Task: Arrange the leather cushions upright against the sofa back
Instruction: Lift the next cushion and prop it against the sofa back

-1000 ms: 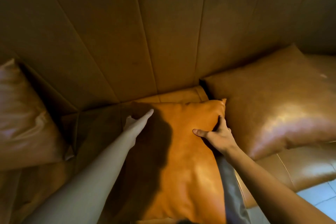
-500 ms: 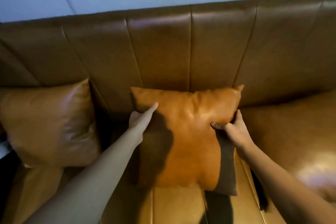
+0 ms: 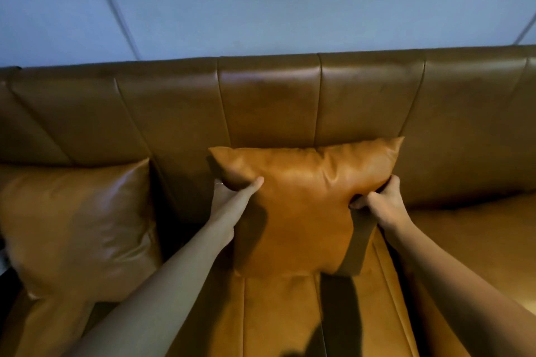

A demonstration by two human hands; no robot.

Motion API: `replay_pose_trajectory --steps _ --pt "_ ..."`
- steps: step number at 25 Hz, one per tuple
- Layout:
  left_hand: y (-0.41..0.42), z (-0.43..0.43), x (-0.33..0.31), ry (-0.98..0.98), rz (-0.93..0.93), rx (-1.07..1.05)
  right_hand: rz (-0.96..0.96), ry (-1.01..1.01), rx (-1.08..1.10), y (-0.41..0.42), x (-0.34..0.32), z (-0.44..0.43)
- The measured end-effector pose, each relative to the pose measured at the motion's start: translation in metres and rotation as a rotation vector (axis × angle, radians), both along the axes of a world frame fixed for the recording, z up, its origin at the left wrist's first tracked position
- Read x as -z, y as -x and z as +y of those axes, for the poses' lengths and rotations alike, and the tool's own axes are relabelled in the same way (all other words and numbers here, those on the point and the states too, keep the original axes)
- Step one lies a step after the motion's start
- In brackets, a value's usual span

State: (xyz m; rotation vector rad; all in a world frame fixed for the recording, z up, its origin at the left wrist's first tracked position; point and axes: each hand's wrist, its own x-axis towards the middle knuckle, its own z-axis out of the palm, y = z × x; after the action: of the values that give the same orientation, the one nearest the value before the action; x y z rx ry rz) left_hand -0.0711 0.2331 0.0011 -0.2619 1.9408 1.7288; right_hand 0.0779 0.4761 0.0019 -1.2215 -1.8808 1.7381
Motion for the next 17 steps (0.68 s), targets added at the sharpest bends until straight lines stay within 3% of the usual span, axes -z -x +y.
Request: replay_pose_trajectory --steps 9,17 --pt "0.006 0.01 -0.003 0.018 -0.03 0.125 -0.039 0.006 -0.046 0.0 0.012 0.017" --pt "-0.003 0.017 0.007 0.018 -0.011 0.095 0.01 -0.041 0.036 -0.012 0.023 0.021"
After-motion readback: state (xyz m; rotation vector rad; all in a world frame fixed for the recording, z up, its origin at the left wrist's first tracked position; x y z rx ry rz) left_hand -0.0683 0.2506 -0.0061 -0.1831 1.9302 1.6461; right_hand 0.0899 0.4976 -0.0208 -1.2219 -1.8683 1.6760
